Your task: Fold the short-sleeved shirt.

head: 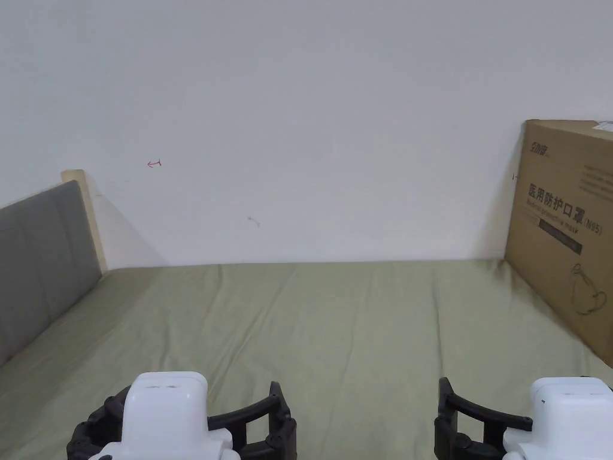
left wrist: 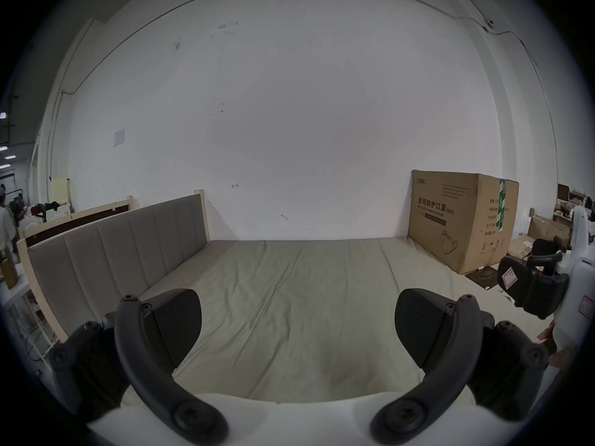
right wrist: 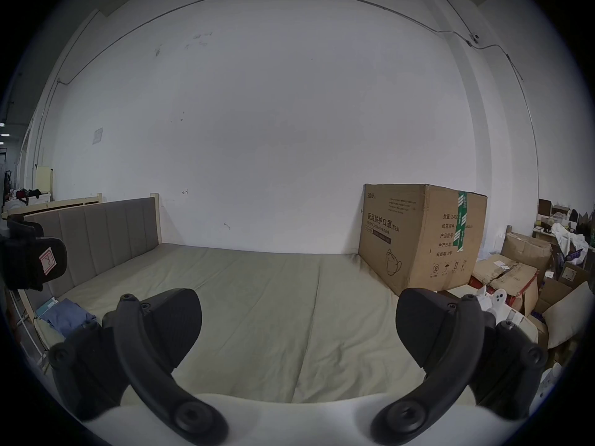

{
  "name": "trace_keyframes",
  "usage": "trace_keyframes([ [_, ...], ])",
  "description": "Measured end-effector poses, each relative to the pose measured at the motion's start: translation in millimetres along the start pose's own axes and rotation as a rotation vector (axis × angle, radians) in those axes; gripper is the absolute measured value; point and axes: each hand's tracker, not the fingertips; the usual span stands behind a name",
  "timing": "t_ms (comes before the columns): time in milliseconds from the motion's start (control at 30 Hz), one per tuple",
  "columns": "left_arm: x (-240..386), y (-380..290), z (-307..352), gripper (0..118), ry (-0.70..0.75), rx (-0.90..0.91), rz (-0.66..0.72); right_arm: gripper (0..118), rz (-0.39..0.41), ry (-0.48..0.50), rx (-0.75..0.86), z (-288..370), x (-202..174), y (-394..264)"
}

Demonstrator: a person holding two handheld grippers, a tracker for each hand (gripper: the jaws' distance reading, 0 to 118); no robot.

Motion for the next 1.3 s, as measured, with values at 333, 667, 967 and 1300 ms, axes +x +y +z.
trace_keyframes([
  [333, -8.6, 0.3, -6.3, 118, -0.042, -0.053, 0.047, 118, -0.02, -0.008, -0.021, -5.8, 4.1, -3.2],
  [667, -6.9, -5.0, -14.4, 118, 0.016, -0.102, 0.047, 118, -0.007, -0.006, -0.031, -9.2, 2.3, -5.3],
  [967, -12.5, -3.1, -17.4, 118, -0.029, -0.14, 0.106, 118, -0.018, 0.003, -0.057, -12.5, 1.4, -9.4],
  [1300, -9.2, 1.7, -16.8, 118, -0.041, -0.12, 0.087, 118, -0.017, 0.006, -0.06, -13.1, 0.9, -11.4],
])
